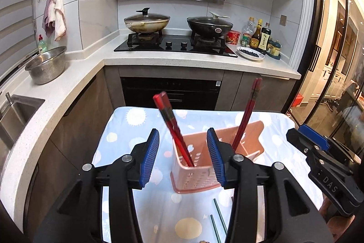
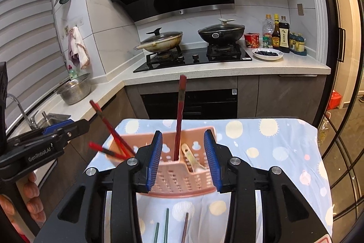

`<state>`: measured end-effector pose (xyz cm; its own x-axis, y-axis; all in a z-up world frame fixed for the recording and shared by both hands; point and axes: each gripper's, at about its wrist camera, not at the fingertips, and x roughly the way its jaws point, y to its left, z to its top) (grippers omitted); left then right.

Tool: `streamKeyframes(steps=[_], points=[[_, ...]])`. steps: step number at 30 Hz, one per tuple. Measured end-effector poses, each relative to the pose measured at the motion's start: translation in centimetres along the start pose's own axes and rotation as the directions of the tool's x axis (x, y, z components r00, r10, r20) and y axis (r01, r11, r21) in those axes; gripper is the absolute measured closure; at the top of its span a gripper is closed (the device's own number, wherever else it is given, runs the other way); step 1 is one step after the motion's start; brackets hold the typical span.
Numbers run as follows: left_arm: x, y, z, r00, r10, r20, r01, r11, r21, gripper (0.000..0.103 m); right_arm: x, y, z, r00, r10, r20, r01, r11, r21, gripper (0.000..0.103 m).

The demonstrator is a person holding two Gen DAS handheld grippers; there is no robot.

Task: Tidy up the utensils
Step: 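Open both tools and withdraw them from the pink holder, then grasp the gold spoon with the left tool while the right tool grasps the brown chopstick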

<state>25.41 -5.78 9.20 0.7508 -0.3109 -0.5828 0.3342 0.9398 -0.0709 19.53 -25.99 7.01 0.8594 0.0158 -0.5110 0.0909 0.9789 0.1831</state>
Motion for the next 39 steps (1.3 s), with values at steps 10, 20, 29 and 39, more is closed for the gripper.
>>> streamKeyframes(steps=[10, 20, 29, 39], points=[[-1.3, 1.0, -5.2, 0.998, 0.009, -0.069, -0.01, 1.0, -0.004, 0.062, -2.5, 1.2, -5.9, 0.997, -0.03, -0.077, 0.026, 0.998, -0.06, 0.065], [-0.3, 1.1, -13.5, 0.97, 0.02, -0.242, -0.02, 1.0, 0.001, 0.061, -3.6, 1.2, -12.9, 0.978, -0.028, -0.209, 0.019, 0.999, -0.044, 0.065], [-0.3, -0.1, -20.6, 0.927, 0.001, -0.375, 0.009, 1.0, 0.025, 0.062, -4.7, 0.1, -19.8, 0.942, -0.049, -0.332, 0.05, 0.999, -0.006, 0.066], [-1.9, -1.1, -24.9, 0.902, -0.015, -0.432, 0.03, 0.999, 0.026, 0.062, -6.9, 0.8, -24.5, 0.922, -0.042, -0.385, 0.033, 0.999, -0.03, 0.074]])
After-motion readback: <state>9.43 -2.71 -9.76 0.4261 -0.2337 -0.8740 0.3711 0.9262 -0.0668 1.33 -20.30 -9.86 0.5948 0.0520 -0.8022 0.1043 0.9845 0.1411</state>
